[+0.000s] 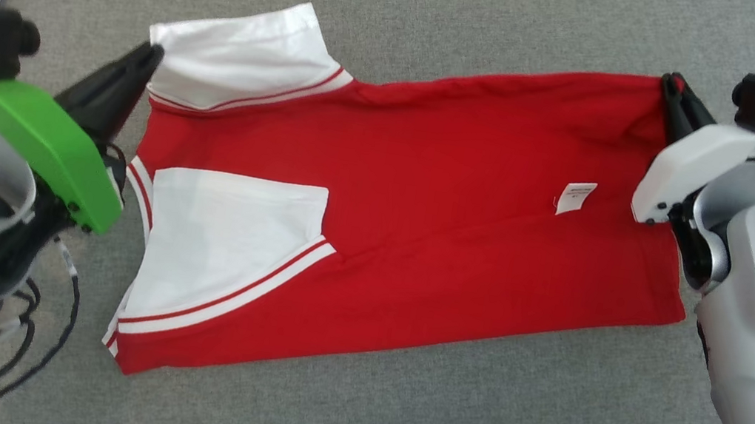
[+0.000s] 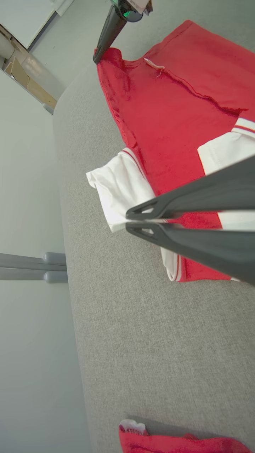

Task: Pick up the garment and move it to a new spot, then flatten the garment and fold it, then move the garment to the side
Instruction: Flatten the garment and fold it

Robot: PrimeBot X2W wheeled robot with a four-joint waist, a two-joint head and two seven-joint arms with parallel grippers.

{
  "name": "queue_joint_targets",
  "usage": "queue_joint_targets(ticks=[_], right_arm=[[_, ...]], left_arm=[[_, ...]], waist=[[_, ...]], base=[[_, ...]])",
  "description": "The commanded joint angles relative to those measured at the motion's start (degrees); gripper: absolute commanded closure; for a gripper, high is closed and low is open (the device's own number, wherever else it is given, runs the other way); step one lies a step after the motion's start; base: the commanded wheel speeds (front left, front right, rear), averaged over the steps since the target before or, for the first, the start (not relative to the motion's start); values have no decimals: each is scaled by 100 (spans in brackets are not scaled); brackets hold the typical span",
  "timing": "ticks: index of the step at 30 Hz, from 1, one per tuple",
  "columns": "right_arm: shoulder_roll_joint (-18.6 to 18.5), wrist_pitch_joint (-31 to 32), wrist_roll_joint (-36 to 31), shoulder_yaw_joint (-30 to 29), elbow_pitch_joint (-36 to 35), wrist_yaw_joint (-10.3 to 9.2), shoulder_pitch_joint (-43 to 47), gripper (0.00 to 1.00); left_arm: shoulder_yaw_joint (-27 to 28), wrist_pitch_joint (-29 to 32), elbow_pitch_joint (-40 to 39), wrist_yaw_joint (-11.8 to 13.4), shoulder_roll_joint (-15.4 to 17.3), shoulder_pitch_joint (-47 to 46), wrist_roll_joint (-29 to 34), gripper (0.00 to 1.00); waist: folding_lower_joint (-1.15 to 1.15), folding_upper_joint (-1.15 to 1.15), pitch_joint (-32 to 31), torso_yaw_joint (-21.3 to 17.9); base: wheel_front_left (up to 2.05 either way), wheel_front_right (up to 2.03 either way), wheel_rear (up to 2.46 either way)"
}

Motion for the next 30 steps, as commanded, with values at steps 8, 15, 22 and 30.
queue_joint_targets(ticks=[8,15,22,30], right_arm=[[-100,-154,277,-198,-794,-8,1296,100],[85,-3,287,-644,-1596,-8,2264,100],[402,17,51,-1104,-1989,-8,2913,0],[724,-203,-91,-1784,-2399,-8,3619,0]], left_arm=[[67,-643,-749,279,-150,1714,-118,100],[24,-1164,-672,387,-467,2582,-178,100],[-54,-1654,-93,391,-739,2842,-60,31],[102,-2553,182,544,-978,3233,184,0]], waist=[[0,0,-708,287],[0,0,-828,425],[0,0,-946,470],[0,0,-1122,433]], base=[[0,0,0],[0,0,0],[0,0,0],[0,0,0]])
